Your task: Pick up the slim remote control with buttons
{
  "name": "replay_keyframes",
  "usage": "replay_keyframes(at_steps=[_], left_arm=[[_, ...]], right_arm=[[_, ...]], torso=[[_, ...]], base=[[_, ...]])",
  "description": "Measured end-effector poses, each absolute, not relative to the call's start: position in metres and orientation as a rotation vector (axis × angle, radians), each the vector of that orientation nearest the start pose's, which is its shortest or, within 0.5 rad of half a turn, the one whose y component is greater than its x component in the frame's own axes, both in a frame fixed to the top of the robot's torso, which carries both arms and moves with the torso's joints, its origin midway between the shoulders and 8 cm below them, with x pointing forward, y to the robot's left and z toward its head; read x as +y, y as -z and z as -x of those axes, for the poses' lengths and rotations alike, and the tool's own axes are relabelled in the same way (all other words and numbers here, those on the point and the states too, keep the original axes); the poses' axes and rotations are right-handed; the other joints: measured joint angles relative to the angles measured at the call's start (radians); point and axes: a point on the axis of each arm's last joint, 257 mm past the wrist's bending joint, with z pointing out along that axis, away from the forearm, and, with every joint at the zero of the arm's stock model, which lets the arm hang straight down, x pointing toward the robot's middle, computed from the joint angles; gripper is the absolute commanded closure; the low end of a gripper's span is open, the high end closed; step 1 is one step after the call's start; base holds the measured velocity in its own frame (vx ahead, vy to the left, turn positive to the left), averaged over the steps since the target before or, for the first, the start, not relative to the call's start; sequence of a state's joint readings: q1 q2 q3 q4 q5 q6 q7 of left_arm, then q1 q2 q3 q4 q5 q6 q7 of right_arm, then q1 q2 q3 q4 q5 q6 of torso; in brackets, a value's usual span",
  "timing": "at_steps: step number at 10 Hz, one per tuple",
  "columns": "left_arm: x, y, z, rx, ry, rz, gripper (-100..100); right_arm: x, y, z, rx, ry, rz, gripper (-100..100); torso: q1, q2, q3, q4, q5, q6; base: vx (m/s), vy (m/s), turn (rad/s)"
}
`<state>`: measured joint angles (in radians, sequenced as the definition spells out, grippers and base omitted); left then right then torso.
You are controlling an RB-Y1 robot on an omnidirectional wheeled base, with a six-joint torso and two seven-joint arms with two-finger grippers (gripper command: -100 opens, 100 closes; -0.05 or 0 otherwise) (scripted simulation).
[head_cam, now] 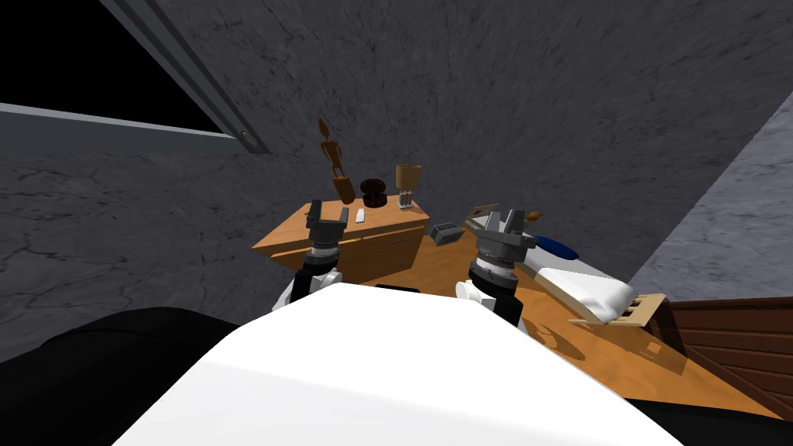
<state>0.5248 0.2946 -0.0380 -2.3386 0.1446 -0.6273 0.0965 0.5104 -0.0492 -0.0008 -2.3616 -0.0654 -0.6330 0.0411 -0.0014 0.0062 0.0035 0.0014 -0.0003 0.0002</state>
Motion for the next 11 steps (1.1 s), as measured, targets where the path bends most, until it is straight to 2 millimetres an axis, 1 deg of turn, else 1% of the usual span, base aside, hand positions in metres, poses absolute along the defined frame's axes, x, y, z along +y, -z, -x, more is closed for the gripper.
replay_keyframes(at_steps=[1, 4, 8, 9, 11], left_arm=[[0.243, -0.059, -0.311, 0.671, 1.604, 0.464, -100], [0.229, -0.047, -0.309, 0.733, 1.721, 0.477, -100], [0.213, -0.031, -0.306, 0.821, 1.826, 0.487, -100], [0.212, -0.029, -0.306, 0.838, 1.835, 0.483, -100], [0.204, -0.017, -0.303, 0.889, 1.899, 0.511, -100]], right_arm=[[-0.274, -0.079, -0.3, 0.477, -1.347, -0.484, 0], [-0.274, -0.079, -0.3, 0.477, -1.347, -0.484, 0], [-0.274, -0.079, -0.3, 0.477, -1.347, -0.484, 0], [-0.274, -0.079, -0.3, 0.477, -1.347, -0.484, 0], [-0.274, -0.079, -0.3, 0.477, -1.347, -0.484, 0]], torso=[[0.0, -0.001, 0.0, 0.0, 0.0, 0.0], [0.0, 0.001, 0.0, 0.0, 0.0, 0.0], [0.0, -0.002, -0.001, 0.0, 0.0, 0.0], [0.001, -0.003, -0.002, 0.0, 0.0, -0.001], [0.0, -0.001, 0.0, 0.0, 0.0, -0.001]], base=[[-0.103, -0.036, -0.119], [-0.089, -0.027, -0.099], [-0.048, -0.029, -0.05], [-0.08, -0.019, -0.184], [-0.058, -0.03, -0.021]])
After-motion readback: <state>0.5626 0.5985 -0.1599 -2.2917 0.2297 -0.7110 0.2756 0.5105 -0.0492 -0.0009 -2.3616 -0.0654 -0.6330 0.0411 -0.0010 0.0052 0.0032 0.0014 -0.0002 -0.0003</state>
